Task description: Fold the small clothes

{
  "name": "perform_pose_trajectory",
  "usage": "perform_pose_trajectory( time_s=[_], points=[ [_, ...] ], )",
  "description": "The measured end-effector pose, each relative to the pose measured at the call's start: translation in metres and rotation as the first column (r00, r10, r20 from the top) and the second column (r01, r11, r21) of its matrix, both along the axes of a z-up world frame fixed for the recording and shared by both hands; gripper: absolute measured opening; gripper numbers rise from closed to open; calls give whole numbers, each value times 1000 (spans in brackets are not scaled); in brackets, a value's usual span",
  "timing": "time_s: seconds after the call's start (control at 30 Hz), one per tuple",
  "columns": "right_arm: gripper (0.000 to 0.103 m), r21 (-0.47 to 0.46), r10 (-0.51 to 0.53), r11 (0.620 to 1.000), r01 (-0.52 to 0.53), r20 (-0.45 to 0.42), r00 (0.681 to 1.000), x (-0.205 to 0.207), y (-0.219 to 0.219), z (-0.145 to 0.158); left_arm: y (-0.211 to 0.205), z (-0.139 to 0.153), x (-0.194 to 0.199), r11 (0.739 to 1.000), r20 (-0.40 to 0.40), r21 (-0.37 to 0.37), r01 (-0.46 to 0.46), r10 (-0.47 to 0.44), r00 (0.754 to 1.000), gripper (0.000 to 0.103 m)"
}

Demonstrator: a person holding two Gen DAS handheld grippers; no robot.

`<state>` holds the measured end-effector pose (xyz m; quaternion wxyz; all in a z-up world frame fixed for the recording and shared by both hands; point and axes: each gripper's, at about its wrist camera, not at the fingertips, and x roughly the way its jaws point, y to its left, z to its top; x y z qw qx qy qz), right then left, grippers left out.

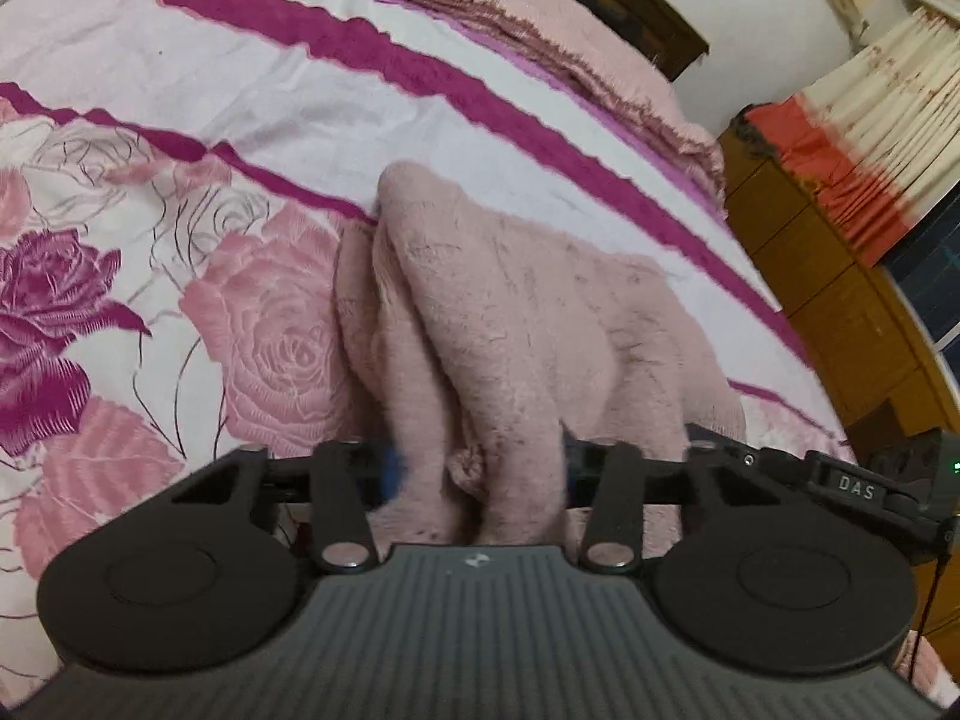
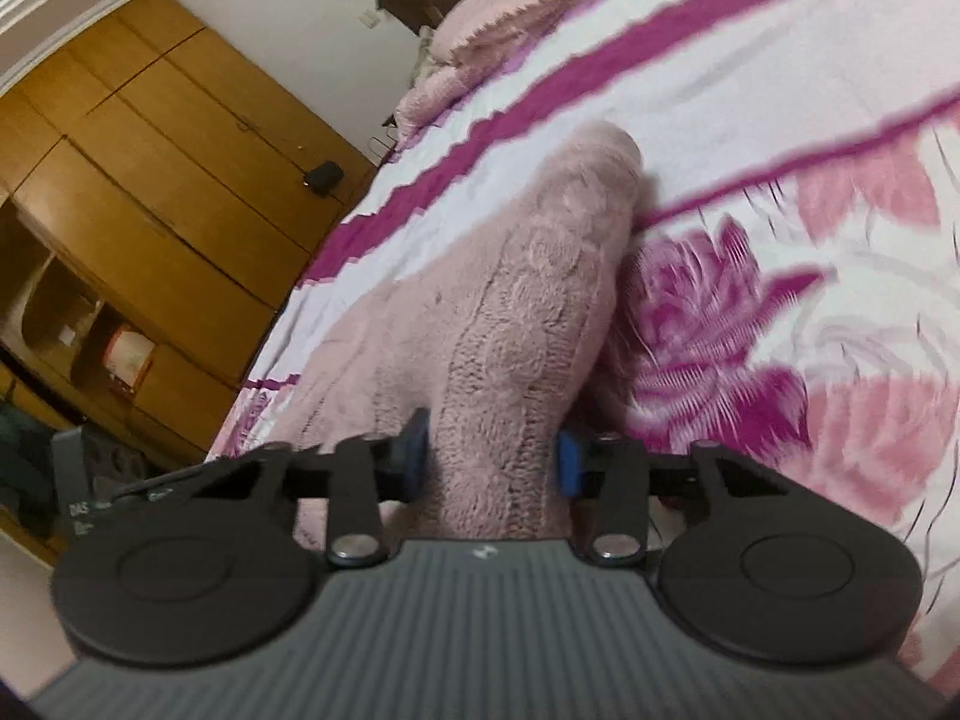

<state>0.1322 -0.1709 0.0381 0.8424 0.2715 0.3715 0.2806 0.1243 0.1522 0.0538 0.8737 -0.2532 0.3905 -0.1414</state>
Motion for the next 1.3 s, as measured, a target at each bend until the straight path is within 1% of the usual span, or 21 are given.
perform_pose_trajectory(
  time_s=[0.03,0.13,0.23,0.3,0.4,0.5,0.6,0.67,0.7,0.73,0.77,0.8,0.83,0.9,0.93,1.0,1.07,1.13,1.2,1.23,1.3],
  points=[
    [39,-5,5,1000,-5,24,1000,-1,1,8,0,5,-2,1000,7,-9,6,-6,1000,45],
    [39,13,11,1000,-12,70,998,-6,-1,35,-7,18,-8,1000,27,-6,15,-15,1000,44],
    [39,-15,9,1000,-7,129,992,-22,-7,63,-18,31,-19,998,47,-54,32,-29,998,44],
    [39,-27,1,1000,3,148,989,-34,-17,75,-27,37,-29,996,61,-79,45,-40,997,44],
    [39,-40,-23,999,29,144,989,-58,-39,82,-45,44,-51,990,77,-108,91,-83,994,44],
    [39,-65,-49,996,57,115,992,-86,-61,76,-66,41,-75,986,57,-97,139,-134,989,44],
    [39,-100,-74,992,81,79,994,-111,-77,63,-87,31,-95,983,27,-42,178,-177,984,44],
    [38,-131,-107,985,114,55,993,-125,-86,49,-95,21,-104,985,-12,18,169,-169,986,44],
    [36,-157,-127,979,132,42,991,-130,-89,41,-96,17,-106,986,-28,47,159,-158,987,44],
    [33,-206,-148,966,154,41,988,-134,-91,34,-96,14,-108,986,-33,68,155,-153,988,45],
    [33,-277,-161,946,171,57,985,-137,-90,29,-97,14,-109,985,-34,69,158,-156,987,45],
    [33,-318,-157,932,173,76,985,-140,-90,24,-97,16,-109,985,-35,70,158,-156,987,46],
    [33,-308,-157,935,173,76,985,-142,-92,21,-100,20,-110,983,-36,95,156,-154,987,46],
    [33,-291,-161,941,174,66,985,-143,-95,23,-105,31,-109,973,-18,168,160,-160,987,46],
    [34,-306,-162,935,178,79,984,-143,-93,26,-108,39,-112,965,-2,210,156,-159,987,46],
    [34,-344,-151,921,183,116,982,-147,-89,34,-113,53,-118,949,37,281,144,-160,986,46],
    [34,-369,-132,910,189,175,976,-153,-82,45,-118,70,-126,927,91,355,119,-162,983,46],
    [34,-380,-117,903,200,229,966,-159,-75,55,-124,83,-134,912,130,398,101,-164,978,46],
    [34,-389,-91,900,196,272,958,-165,-68,61,-130,91,-137,902,166,421,95,-179,970,46],
    [34,-393,-76,900,190,286,955,-166,-64,63,-135,93,-137,897,177,432,97,-190,966,46],
    [34,-403,-48,899,172,299,953,-165,-55,63,-143,87,-133,895,168,433,108,-198,966,46]
  ],
)
